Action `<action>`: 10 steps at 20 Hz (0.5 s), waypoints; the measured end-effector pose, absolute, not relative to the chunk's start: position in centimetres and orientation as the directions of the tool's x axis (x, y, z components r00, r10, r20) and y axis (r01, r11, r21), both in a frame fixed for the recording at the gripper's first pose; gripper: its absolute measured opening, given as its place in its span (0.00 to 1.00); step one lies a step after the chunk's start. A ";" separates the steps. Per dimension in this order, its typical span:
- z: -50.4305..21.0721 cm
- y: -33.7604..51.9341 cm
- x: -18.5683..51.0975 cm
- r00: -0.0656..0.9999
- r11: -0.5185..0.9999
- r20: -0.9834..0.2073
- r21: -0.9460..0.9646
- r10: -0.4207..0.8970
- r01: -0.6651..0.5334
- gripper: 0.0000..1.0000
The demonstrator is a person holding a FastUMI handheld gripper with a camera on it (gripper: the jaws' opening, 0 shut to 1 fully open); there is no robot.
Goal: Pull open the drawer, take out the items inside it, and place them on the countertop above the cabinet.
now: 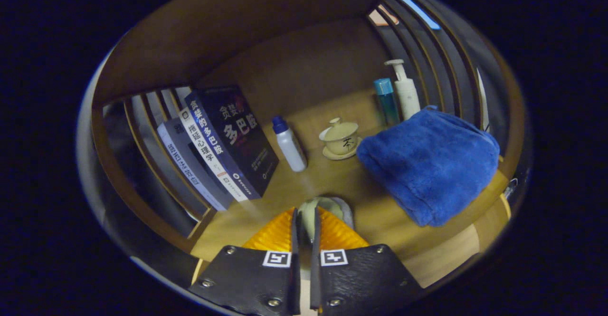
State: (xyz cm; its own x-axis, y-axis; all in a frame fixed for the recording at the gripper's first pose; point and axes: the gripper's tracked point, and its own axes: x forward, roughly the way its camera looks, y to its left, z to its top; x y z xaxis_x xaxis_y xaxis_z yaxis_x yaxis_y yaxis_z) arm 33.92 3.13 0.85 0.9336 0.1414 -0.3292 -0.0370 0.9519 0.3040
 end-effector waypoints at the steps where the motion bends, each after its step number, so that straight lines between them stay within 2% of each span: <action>1: 0.8 3.1 34.6 0.938 0.954 -0.317 0.296 0.141 -0.044 0.09; 10: 0.7 3.2 36.9 0.952 0.951 -0.275 0.307 0.133 -0.044 0.09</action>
